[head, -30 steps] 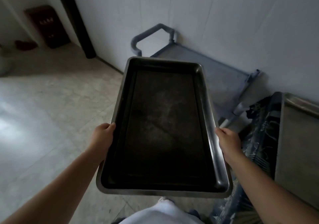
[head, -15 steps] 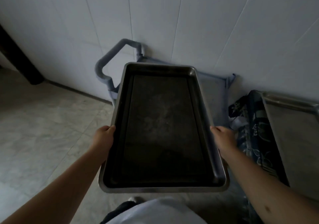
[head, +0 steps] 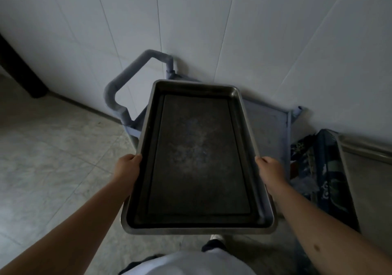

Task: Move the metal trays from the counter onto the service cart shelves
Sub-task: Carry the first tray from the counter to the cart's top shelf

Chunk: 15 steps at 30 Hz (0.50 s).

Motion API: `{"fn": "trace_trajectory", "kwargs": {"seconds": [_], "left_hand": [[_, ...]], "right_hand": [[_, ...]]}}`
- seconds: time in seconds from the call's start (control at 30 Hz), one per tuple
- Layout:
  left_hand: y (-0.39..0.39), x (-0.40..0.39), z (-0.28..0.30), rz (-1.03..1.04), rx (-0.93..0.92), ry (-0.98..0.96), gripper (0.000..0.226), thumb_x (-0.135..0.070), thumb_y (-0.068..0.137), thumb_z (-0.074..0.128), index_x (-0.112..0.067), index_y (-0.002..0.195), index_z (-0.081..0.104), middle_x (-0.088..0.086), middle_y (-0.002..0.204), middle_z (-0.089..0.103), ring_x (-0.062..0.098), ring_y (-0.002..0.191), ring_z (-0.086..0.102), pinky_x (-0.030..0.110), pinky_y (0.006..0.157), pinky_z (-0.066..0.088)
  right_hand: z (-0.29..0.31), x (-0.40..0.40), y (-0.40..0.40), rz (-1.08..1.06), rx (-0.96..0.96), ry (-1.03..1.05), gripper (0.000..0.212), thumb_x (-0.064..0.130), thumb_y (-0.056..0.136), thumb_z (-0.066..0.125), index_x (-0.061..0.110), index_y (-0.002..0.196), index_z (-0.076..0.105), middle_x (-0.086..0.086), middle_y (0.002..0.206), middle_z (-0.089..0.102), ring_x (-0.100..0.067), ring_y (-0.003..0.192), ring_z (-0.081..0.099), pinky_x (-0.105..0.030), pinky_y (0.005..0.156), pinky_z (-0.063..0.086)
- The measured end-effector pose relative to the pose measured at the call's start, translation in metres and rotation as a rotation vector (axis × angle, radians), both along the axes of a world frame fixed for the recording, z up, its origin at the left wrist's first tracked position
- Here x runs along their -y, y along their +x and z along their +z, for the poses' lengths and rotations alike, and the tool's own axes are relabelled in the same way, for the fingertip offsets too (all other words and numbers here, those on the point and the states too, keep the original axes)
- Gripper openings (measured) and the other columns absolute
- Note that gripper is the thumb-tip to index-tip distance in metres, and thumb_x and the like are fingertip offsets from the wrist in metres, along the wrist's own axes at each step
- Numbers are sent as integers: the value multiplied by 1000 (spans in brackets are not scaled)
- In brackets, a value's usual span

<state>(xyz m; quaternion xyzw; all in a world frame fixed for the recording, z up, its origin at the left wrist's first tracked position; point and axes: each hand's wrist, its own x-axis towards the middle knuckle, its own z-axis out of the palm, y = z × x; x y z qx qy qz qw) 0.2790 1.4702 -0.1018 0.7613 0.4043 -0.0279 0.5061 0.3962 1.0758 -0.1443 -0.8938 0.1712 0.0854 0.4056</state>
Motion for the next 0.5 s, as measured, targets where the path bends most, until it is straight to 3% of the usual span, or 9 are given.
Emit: {"fn": "trace_trajectory", "kwargs": {"seconds": [0.17, 0.3, 0.5], "left_hand": [[9, 31, -13, 138, -5, -8, 33, -35, 95, 56, -12, 74, 69, 11, 68, 67, 27, 64, 65, 34, 55, 47], [14, 60, -18, 243, 6, -20, 34, -37, 98, 53, -14, 77, 69, 8, 67, 65, 24, 64, 63, 31, 55, 44], [11, 92, -19, 377, 31, -95, 32, -31, 98, 54, -6, 84, 68, 11, 74, 64, 25, 68, 62, 39, 61, 53]], "right_hand": [[-13, 14, 52, 138, -22, -40, 35, 38, 95, 54, 15, 72, 63, -6, 69, 62, -22, 67, 58, -29, 53, 36], [-17, 21, 87, 250, -3, -91, 31, 30, 96, 54, 7, 80, 67, -17, 80, 65, -32, 76, 56, -38, 67, 41], [-23, 23, 129, 333, 1, 10, 31, 24, 92, 54, 19, 62, 53, -5, 63, 53, -26, 67, 50, -40, 66, 43]]}}
